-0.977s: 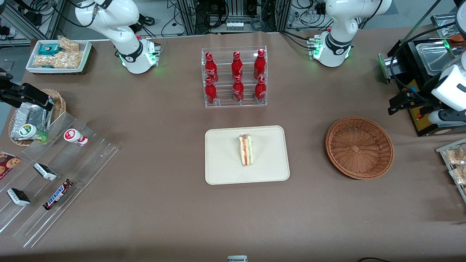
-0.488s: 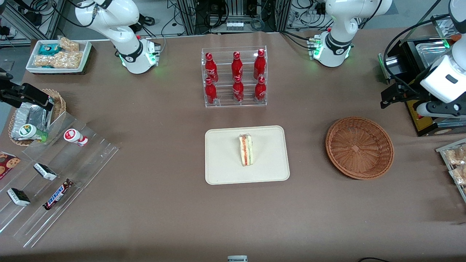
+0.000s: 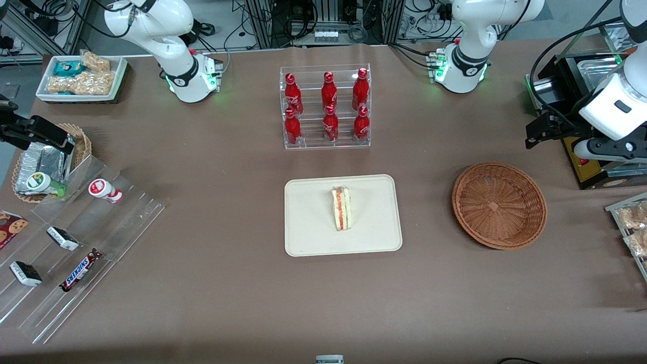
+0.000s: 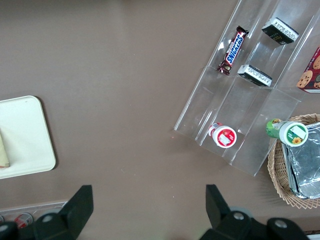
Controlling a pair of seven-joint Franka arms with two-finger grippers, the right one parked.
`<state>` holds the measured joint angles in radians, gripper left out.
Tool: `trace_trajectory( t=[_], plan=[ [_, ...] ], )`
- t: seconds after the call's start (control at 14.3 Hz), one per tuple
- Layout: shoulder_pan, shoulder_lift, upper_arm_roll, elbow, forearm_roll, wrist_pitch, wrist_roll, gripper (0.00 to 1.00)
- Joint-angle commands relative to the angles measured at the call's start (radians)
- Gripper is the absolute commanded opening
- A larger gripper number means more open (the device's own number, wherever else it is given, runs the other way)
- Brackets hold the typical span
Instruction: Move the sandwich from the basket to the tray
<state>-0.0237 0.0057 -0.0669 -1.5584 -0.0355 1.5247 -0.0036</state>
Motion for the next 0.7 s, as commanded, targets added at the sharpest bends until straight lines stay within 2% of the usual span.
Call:
trace_trajectory(
  t=[0.0,0.63],
  plan=[
    [-0.004,0.002,-0.001,0.005,0.012,-0.015,0.016,1.0],
    [-0.024,0.004,-0.004,-0.02,0.016,-0.008,0.014,1.0]
  ],
)
